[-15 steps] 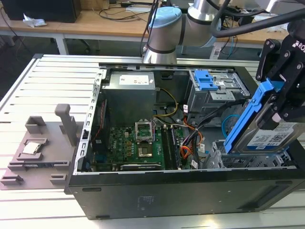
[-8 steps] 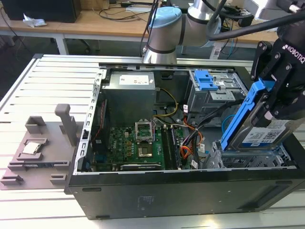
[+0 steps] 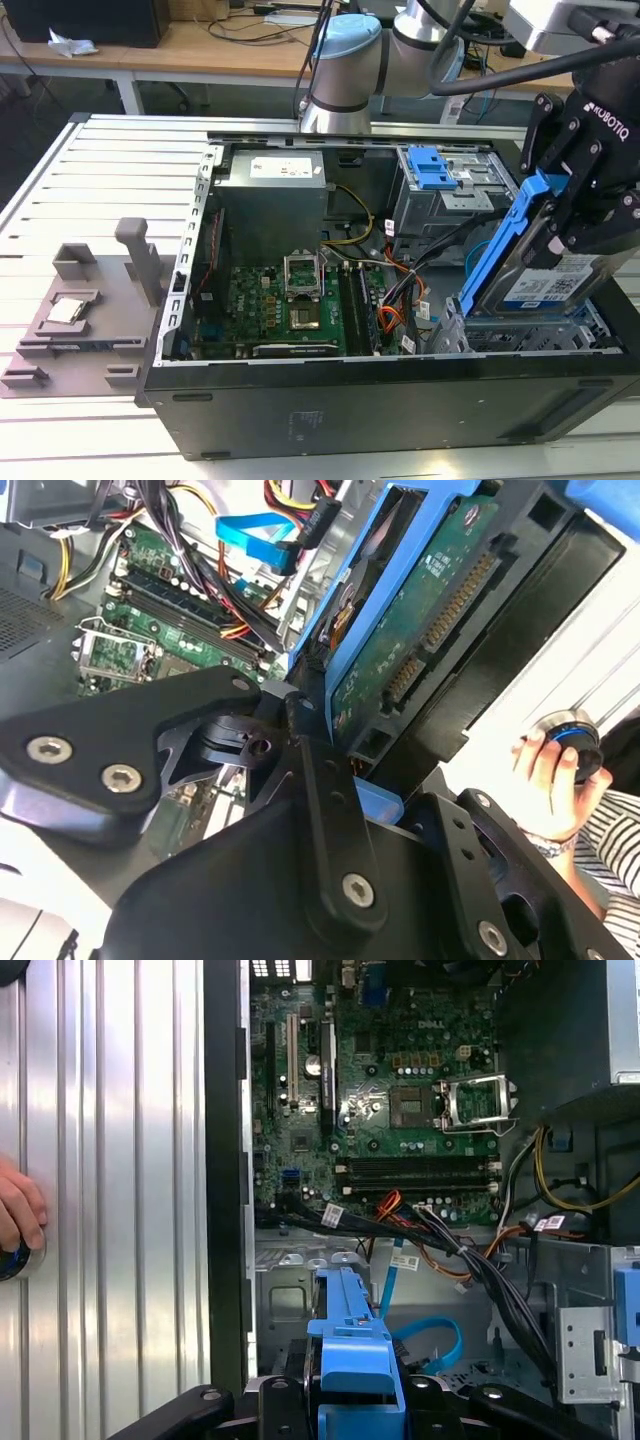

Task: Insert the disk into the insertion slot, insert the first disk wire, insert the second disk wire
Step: 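Insert the disk into the insertion slot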

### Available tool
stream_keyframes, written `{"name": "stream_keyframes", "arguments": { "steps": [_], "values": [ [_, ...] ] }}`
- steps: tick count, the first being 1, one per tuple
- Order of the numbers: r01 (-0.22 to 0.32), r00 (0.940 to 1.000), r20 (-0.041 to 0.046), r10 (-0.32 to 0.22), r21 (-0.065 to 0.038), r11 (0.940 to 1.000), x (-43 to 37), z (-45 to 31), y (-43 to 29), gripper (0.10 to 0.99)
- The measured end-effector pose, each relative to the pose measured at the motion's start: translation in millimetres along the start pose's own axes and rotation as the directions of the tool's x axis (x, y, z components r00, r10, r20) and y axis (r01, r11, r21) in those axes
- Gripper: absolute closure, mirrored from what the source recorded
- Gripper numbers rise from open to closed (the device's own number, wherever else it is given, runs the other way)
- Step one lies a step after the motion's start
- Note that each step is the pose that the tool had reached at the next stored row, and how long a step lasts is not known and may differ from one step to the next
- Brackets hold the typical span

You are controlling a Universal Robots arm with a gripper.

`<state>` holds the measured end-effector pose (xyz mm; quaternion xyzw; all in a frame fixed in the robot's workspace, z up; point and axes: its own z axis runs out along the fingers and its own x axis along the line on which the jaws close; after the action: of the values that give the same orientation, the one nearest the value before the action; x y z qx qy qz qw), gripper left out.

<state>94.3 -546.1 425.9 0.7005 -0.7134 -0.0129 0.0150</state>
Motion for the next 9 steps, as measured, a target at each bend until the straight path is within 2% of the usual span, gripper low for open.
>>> {"name": "stream_keyframes", "arguments": {
  "steps": [4,9],
  "values": [
    [0.000,1.0000,0.0001,0.000,0.000,1.0000,-4.1,2.3,-0.9,0.718],
    [0.000,1.0000,0.0000,0.000,0.000,1.0000,-4.1,12.1,-1.3,0.718]
  ]
}}
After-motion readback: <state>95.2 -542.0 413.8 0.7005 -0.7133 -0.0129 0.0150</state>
